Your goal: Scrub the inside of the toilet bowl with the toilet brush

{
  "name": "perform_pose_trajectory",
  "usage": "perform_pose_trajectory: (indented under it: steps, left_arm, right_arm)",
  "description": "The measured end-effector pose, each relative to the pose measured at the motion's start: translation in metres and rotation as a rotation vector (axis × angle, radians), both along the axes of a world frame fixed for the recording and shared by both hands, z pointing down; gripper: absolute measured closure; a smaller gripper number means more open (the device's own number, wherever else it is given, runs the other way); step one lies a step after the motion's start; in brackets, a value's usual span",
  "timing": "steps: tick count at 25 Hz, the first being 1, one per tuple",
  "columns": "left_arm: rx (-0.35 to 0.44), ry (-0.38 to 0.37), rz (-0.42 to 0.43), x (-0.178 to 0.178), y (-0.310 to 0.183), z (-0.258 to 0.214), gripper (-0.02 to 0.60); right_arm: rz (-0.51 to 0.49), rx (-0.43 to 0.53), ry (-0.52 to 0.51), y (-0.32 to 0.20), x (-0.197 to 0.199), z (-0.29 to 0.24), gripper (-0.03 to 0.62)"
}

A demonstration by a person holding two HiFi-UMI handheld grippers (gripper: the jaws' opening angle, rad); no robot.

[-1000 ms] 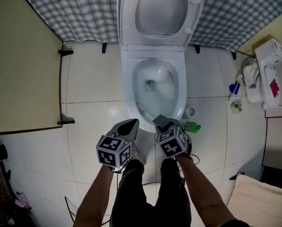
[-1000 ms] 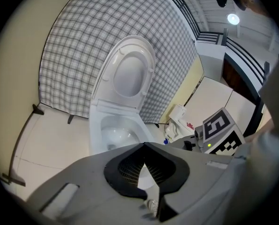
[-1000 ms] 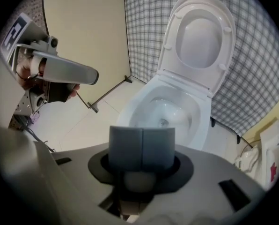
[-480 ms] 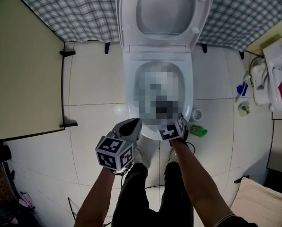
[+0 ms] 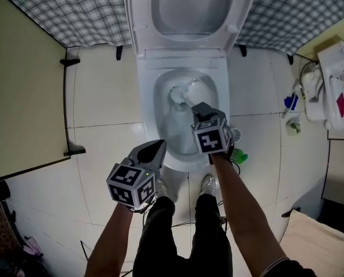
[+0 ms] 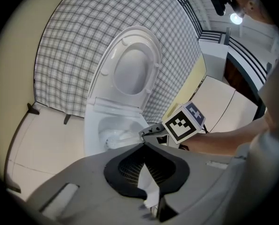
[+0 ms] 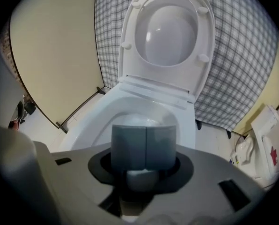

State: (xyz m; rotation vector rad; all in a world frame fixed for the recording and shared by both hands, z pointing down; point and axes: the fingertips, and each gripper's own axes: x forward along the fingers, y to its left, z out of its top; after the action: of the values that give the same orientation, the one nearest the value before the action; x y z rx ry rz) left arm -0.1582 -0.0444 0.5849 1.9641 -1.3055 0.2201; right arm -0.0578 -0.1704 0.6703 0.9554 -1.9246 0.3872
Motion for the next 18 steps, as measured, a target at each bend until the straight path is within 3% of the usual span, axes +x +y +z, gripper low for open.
perform_pose_trajectory:
  steps: [7,13,18]
  left_arm:
    - [-0.003,0.025,0.018,0.013,-0.006,0.001,0.574]
    - [0.019,0.047,0.013,0.018,-0.002,-0.011,0.575]
    - [0.03,0.038,0.004,0.008,0.008,-0.019,0.574]
  right_arm:
    - [0.024,0.004,0.104,0.0,0.037,-0.008,0.431]
    - [-0.063,-0.017,0.223,0.019,0.051,-0.018,0.43]
    - [-0.106,-0.05,0.262,0.046,0.054,-0.022,0.43]
